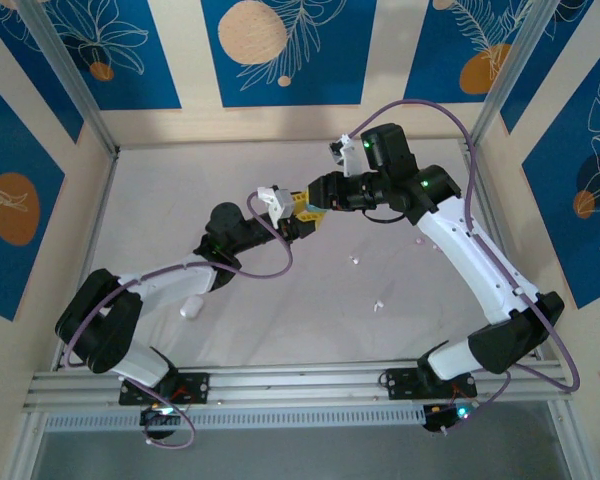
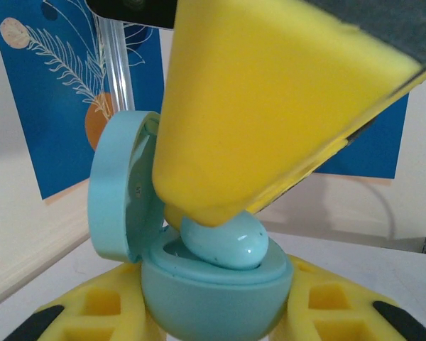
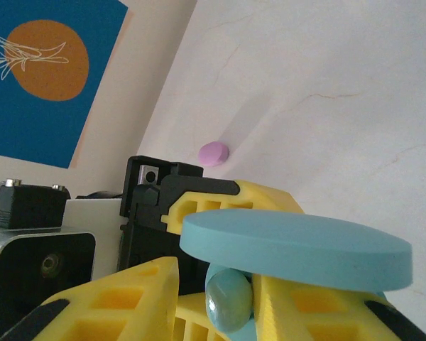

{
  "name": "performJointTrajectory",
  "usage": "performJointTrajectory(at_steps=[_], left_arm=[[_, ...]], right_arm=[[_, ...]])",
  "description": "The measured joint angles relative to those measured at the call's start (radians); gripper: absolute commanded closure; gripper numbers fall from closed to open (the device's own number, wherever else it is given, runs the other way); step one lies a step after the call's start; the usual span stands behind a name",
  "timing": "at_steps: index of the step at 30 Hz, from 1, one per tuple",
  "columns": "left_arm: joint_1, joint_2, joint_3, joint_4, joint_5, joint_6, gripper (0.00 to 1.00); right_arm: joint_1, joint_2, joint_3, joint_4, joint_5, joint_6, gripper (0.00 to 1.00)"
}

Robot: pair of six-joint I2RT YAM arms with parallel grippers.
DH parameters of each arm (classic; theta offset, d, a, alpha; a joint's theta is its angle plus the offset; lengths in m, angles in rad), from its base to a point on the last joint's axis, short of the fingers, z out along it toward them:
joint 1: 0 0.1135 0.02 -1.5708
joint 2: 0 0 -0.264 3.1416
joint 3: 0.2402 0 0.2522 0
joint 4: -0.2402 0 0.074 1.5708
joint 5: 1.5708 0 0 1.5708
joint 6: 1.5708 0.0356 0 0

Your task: Insert wireless bluetooth earbuds into charging case

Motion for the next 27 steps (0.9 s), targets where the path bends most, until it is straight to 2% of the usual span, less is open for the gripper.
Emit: performJointTrajectory(at_steps=[14, 21, 24, 27], left_arm=[[0.000, 0.000, 0.000, 0.013, -0.004, 0.000, 0.69], [0.000, 0.000, 0.000, 0.014, -0.004, 0.000, 0.69], [0.000, 0.000, 0.000, 0.014, -0.003, 0.003, 0.69], [0.000, -0.001, 0.000, 0.014, -0.003, 0.004, 0.69]], right_arm=[[-0.027, -0.020, -0.001, 0.028, 0.013, 0.011, 0.64], [-0.034, -0.097, -0.058, 0.076, 0.010, 0.010, 0.64], [-0.059, -0.160, -0.120, 0.119, 0.026, 0.020, 0.64], [-0.118, -0.191, -0.142, 0.146, 0.032, 0.046, 0.59]])
